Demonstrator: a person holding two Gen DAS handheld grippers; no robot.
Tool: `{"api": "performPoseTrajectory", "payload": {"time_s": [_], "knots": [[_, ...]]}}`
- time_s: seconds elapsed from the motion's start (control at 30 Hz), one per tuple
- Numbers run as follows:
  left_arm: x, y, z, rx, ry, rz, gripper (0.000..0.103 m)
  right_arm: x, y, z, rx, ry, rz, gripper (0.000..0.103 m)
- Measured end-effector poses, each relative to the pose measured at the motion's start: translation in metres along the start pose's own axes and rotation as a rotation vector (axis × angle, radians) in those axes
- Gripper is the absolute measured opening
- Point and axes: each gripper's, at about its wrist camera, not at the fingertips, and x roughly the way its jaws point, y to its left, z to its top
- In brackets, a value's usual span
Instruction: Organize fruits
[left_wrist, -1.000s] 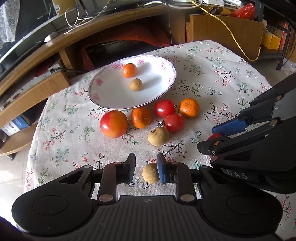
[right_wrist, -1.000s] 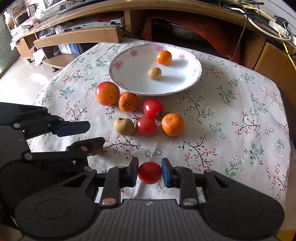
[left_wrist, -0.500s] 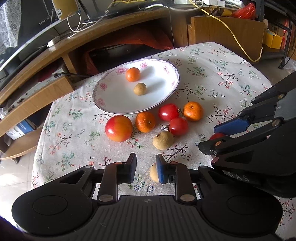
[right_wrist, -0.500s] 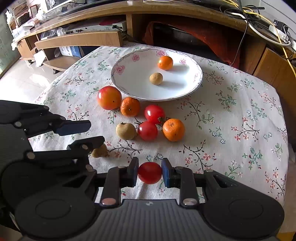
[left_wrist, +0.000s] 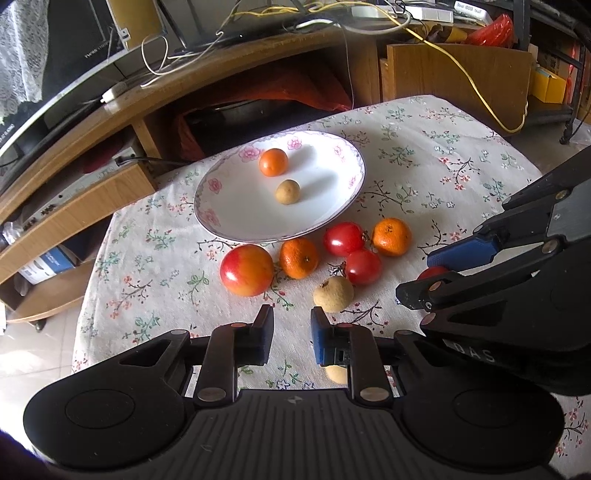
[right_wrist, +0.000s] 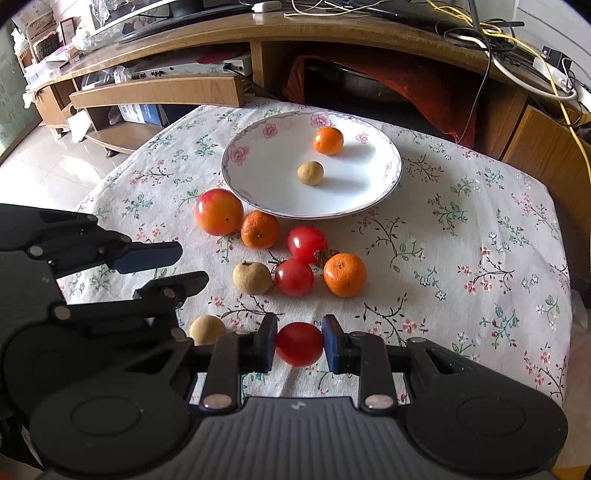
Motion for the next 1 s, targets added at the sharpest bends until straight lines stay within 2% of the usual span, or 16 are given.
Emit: {"api": "performPoseTrajectory", "payload": {"time_s": [1.0], "knots": [[-0.005, 0.007, 0.019, -0.010, -0.062, 0.030, 0.028, -0.009, -0.007, 0.016, 0.028, -0.058, -0.003, 0.019]]}}
